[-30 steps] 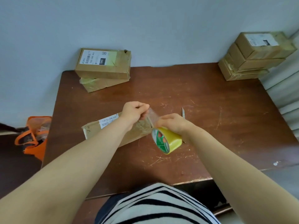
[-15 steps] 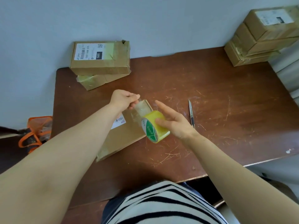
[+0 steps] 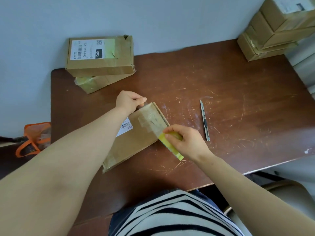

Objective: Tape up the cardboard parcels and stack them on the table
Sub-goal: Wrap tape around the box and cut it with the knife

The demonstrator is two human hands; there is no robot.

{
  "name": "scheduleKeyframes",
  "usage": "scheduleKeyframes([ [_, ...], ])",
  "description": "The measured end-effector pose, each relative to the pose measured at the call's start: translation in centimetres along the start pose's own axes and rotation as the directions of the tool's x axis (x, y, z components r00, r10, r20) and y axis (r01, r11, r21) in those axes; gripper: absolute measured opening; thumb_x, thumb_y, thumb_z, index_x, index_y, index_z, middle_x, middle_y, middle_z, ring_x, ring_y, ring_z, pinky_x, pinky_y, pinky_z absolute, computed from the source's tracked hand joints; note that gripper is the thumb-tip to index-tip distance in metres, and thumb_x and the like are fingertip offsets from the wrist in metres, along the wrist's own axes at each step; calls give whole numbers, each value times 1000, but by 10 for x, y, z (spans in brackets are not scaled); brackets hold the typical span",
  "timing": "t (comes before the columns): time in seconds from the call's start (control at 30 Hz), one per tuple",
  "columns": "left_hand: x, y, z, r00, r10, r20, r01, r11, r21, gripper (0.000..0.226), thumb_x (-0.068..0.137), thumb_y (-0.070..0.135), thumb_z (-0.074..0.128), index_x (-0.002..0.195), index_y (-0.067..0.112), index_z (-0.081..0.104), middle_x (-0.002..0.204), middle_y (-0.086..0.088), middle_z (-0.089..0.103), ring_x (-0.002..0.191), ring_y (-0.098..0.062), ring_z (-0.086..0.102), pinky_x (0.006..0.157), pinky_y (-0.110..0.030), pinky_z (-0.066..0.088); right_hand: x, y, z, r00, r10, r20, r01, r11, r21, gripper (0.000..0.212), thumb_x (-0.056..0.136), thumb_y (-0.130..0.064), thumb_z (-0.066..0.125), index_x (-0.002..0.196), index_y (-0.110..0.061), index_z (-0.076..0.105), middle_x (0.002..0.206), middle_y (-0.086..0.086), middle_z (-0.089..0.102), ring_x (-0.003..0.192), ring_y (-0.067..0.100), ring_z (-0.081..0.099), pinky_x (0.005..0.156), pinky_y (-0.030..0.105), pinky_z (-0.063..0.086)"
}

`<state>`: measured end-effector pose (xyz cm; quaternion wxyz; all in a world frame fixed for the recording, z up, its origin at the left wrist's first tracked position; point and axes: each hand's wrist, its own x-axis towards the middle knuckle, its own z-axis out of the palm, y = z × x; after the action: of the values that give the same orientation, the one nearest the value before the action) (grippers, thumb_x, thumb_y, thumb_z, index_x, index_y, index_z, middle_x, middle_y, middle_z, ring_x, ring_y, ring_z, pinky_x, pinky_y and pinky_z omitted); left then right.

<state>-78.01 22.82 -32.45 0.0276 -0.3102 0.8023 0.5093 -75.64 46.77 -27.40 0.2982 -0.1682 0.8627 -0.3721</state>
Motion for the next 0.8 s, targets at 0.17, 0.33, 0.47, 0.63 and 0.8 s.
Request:
scheduleKeyframes([
  [0.17, 4, -5, 3, 1000, 15, 17, -16, 999, 41, 12, 87, 21, 68, 84, 11, 74, 71, 8, 66, 75, -11, 60, 67, -17, 45, 3, -2, 10, 998, 50, -38, -50, 999, 1, 17, 91, -28, 60, 104, -31, 71, 87, -18, 64, 67, -4, 51, 73, 18, 45],
  [0.33, 7, -8, 6, 1000, 20, 23, -22, 996, 84, 15, 87, 22, 69, 91, 9, 74, 79, 5, 66, 74, -6, 58, 66, -16, 41, 8, -5, 15, 990, 128, -52, -129, 992, -3, 17, 91, -28, 60, 101, -31, 73, 102, -14, 70, 91, 7, 64, 81, 25, 52],
  [0.47, 10, -9, 7, 998, 30, 64, -40, 985, 166, 20, 88, 25, 67, 97, 8, 74, 90, 2, 65, 88, -11, 56, 78, -21, 38, 12, -7, 18, 988, 150, -44, -152, 987, -48, 17, 91, -28, 58, 99, -33, 72, 102, -14, 70, 90, 10, 64, 78, 28, 53],
  [0.63, 12, -11, 9, 996, 27, 83, -53, 941, 333, 25, 93, 33, 60, 99, 13, 74, 94, -2, 67, 98, -22, 57, 78, -27, 39, 13, -7, 23, 984, 175, -26, -176, 984, -31, 17, 92, -30, 56, 98, -35, 71, 104, -15, 68, 89, 10, 63, 76, 28, 52],
  [0.8, 12, -8, 8, 996, -35, -85, 78, 815, 574, 47, 90, 32, 64, 132, 19, 49, 122, -10, 51, 118, -29, 45, 90, -41, 41, 13, -7, 24, 985, 174, -12, -175, 984, -40, 21, 91, -29, 54, 81, -44, 64, 85, -24, 59, 82, 10, 62, 68, 24, 50],
])
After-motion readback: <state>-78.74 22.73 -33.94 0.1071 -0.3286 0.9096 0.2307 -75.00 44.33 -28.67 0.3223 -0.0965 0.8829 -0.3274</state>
